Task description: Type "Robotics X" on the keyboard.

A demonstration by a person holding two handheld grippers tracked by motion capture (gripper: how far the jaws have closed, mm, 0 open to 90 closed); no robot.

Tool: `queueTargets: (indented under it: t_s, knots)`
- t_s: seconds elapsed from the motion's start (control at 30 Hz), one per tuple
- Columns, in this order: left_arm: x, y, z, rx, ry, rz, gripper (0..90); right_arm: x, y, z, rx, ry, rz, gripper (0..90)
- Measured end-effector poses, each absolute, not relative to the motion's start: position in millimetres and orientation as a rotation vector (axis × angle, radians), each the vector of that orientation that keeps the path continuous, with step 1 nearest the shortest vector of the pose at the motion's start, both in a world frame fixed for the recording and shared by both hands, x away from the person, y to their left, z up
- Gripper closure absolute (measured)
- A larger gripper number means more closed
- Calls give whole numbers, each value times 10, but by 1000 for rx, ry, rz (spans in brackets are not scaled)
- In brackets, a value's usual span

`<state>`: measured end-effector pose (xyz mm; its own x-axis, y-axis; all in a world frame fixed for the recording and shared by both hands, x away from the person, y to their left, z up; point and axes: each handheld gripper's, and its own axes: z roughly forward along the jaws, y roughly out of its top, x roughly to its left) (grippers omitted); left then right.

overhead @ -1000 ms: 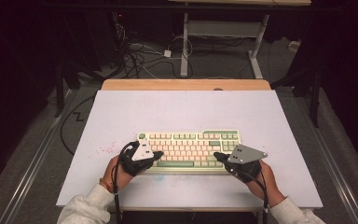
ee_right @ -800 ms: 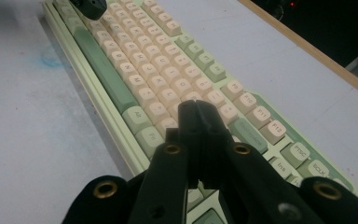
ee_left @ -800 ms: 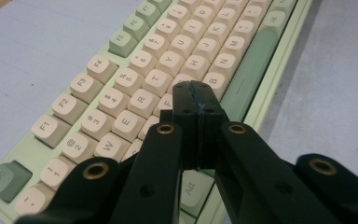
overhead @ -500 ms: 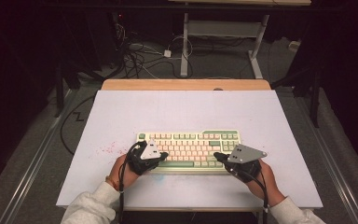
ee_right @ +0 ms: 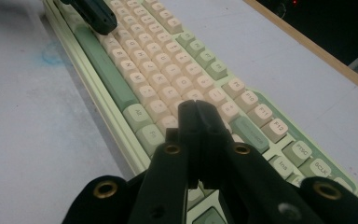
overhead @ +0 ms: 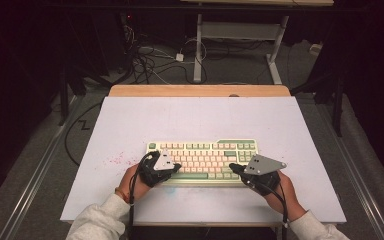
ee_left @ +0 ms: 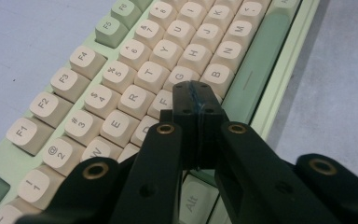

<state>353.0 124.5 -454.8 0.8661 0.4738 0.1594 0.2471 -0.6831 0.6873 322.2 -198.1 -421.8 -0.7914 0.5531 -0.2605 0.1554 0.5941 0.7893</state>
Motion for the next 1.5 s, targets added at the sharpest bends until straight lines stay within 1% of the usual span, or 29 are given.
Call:
queueTargets:
  t_s: [0.73, 0.87, 0.93, 1.0, 1.5]
  knots:
    - [3543, 1244, -4549, 2350, 522, 432, 877, 3224, -1972, -4226, 556, 2345, 1084, 900]
    - [3574, 1262, -4561, 2365, 533, 390, 878, 3228, -1971, -4231, 560, 2349, 1080, 900]
    - [3563, 1264, -4540, 2363, 530, 436, 878, 3227, -1973, -4229, 562, 2348, 1079, 900]
    - [3550, 1278, -4501, 2339, 527, 440, 878, 3226, -1977, -4220, 558, 2345, 1082, 900]
    - [3506, 1361, -4406, 2302, 532, 485, 878, 3212, -1987, -4195, 555, 2329, 1087, 900]
